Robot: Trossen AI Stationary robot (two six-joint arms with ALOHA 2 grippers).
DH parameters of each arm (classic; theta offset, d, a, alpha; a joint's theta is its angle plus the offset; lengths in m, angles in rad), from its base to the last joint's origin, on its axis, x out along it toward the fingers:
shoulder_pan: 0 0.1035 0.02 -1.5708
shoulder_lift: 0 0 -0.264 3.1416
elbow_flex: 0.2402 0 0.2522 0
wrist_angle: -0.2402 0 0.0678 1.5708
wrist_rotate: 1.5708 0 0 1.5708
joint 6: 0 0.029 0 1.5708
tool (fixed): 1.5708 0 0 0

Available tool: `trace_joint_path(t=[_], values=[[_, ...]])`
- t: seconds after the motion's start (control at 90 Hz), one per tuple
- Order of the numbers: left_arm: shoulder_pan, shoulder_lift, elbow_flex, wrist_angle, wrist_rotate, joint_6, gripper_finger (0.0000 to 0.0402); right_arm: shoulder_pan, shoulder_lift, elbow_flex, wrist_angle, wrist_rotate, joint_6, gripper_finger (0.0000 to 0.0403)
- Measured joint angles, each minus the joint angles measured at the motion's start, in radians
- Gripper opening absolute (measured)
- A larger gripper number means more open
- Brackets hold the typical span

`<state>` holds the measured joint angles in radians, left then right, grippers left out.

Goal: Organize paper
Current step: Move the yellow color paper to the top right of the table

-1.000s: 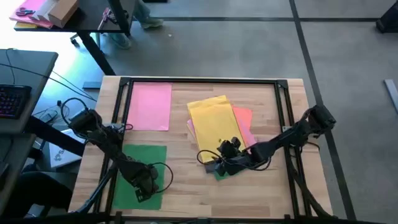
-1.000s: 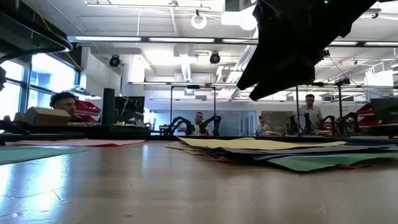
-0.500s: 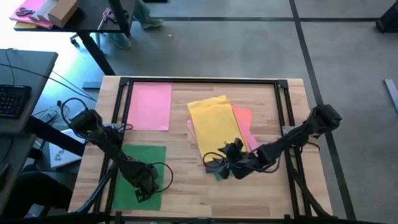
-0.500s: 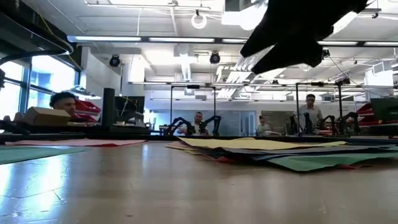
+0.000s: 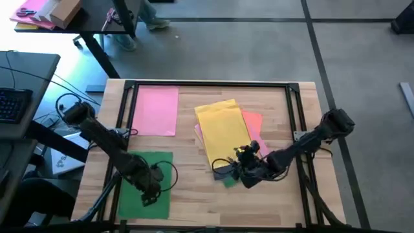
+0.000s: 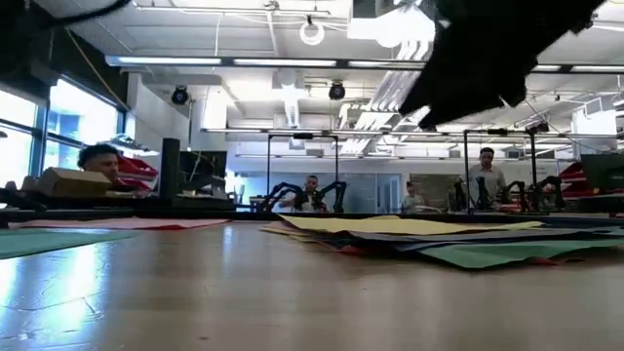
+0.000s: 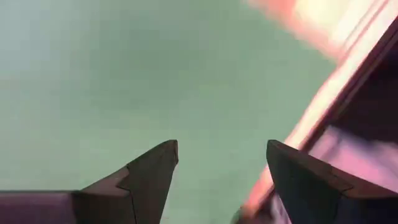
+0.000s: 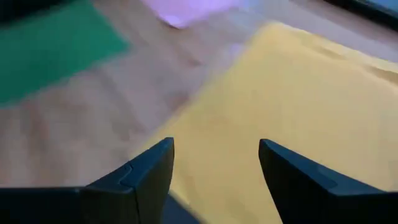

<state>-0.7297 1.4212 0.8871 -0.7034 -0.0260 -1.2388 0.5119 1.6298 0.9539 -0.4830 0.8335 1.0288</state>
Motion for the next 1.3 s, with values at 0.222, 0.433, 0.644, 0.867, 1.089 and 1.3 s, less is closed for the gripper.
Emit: trace_joint_path(t=[0.222,0.433,0.644,0.867,1.089,1.3], values=[[0.077,0.008,-0.035,0.238,-0.495,0.208,0.0241,-0.092,0.003,0.0,-0.577,-0.104,0.369,0.0222],[0.226,0.225,-0.057,0.491,-0.518,0.536,0.0241,-0.161,0.003,-0.071,-0.556,-0.211,0.32,0.0222],[0.305,0.399,-0.056,0.821,-0.497,0.892,0.0241,-0.242,-0.011,-0.24,-0.317,-0.336,0.264,0.0222],[0.33,0.478,-0.051,0.874,-0.546,1.136,0.0241,-0.221,-0.016,-0.236,-0.253,-0.322,0.243,0.0222],[0.331,0.495,-0.052,0.928,-0.598,1.349,0.0241,-0.22,-0.016,-0.175,-0.252,-0.327,0.147,0.0222],[0.317,0.493,-0.052,0.94,-0.601,1.571,0.0241,-0.226,-0.015,-0.171,-0.255,-0.319,0.139,0.0222]])
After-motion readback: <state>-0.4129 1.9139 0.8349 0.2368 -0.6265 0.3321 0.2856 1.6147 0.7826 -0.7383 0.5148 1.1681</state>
